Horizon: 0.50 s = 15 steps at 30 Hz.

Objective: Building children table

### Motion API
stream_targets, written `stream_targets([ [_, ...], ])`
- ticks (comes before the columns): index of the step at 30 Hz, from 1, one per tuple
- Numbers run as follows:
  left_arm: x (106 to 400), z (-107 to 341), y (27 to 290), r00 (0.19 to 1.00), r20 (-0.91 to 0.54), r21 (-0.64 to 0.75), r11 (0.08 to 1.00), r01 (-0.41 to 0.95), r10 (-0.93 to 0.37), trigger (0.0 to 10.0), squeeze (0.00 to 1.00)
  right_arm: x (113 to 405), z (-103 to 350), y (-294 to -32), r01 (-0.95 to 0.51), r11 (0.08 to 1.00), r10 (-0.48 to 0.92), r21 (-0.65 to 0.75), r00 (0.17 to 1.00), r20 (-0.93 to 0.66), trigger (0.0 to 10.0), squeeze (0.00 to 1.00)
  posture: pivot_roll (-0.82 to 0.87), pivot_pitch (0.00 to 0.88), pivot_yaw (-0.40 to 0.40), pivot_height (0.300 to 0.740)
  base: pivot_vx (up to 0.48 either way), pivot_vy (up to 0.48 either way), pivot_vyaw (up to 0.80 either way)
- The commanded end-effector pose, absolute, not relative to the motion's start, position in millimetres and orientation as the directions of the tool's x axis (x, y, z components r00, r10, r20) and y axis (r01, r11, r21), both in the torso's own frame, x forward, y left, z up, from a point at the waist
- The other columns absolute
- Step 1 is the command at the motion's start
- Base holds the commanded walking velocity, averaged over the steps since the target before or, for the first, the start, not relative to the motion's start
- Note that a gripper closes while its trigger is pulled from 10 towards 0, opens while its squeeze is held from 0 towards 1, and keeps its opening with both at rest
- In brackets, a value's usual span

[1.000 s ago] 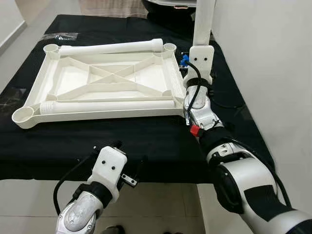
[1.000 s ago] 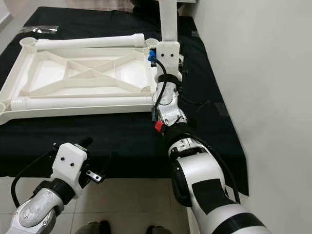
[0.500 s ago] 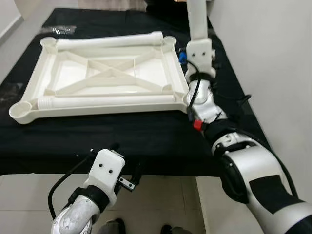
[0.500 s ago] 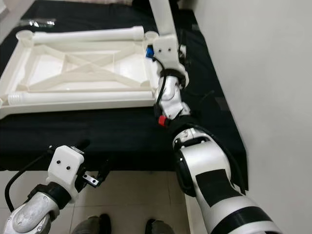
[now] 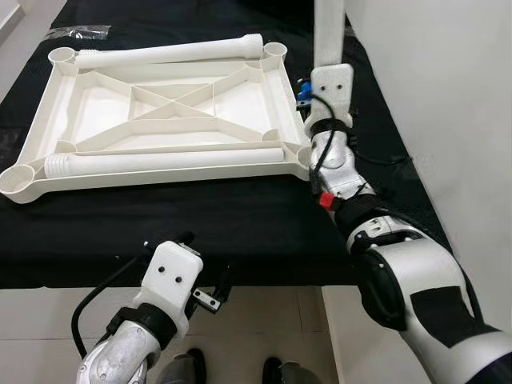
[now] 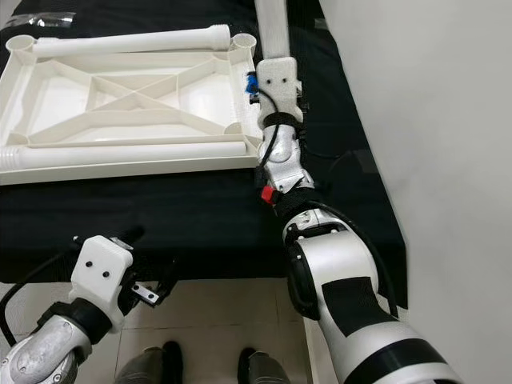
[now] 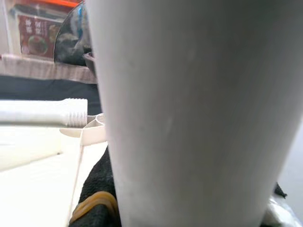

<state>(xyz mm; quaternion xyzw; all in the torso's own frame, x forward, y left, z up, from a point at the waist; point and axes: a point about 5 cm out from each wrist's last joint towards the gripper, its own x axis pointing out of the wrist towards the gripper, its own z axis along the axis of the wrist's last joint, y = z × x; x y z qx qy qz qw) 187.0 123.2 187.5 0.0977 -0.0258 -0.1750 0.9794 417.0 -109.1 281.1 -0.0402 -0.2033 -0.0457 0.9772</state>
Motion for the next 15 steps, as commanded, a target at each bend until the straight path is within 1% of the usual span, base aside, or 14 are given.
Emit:
stream_targets([
  [1,186.8,182.9,123.2,0.935,-0.013,0.194,0.916,0.351,-0.355,10.0,0.00,416.7,253.7,-94.6,-0.004,1.000,0.000,0.015,0.960,0.278,10.0,0.00,0.16,0.273,-0.101,0.740,0.000,0.000,0.00],
  [4,188.2,182.3,122.9,0.935,-0.015,0.194,0.916,0.350,-0.354,10.0,0.00,416.5,255.1,-93.4,-0.025,0.999,0.014,0.033,0.959,0.285,10.0,0.00,0.16,0.273,-0.101,0.740,0.000,0.000,0.00],
  [9,195.0,182.0,124.0,0.937,-0.006,0.203,0.917,0.344,-0.350,10.0,0.00,413.4,257.1,-86.3,-0.134,0.984,0.093,0.121,0.950,0.298,10.0,0.00,0.14,0.256,-0.101,0.740,0.000,0.000,0.00],
  [10,201.7,180.7,125.4,0.937,0.001,0.210,0.917,0.340,-0.348,10.0,0.00,402.9,251.8,-86.4,-0.174,0.975,0.124,0.141,0.943,0.307,10.0,0.00,0.11,0.220,-0.089,0.740,0.000,0.000,0.00],
  [11,201.7,180.7,125.4,0.937,0.001,0.210,0.917,0.340,-0.348,10.0,0.00,402.9,251.8,-86.4,-0.174,0.975,0.124,0.141,0.943,0.307,10.0,0.00,0.11,0.220,-0.089,0.740,0.000,0.000,0.00],
  [13,213.0,178.7,127.0,0.937,0.013,0.216,0.916,0.337,-0.348,10.0,0.00,377.0,247.0,-82.2,-0.269,0.950,0.208,0.156,0.923,0.323,10.0,0.00,0.10,0.203,-0.088,0.740,0.000,0.000,0.00],
  [14,213.0,178.7,127.0,0.937,0.013,0.216,0.916,0.337,-0.348,10.0,0.00,377.0,247.0,-82.2,-0.269,0.950,0.208,0.156,0.923,0.323,10.0,0.00,0.10,0.203,-0.088,0.740,0.000,0.000,0.00],
  [15,220.3,177.1,127.5,0.937,0.019,0.223,0.915,0.335,-0.348,10.0,0.00,363.3,244.2,-80.3,-0.301,0.939,0.238,0.167,0.918,0.316,10.0,0.00,0.10,0.175,-0.089,0.740,0.000,0.000,0.00],
])
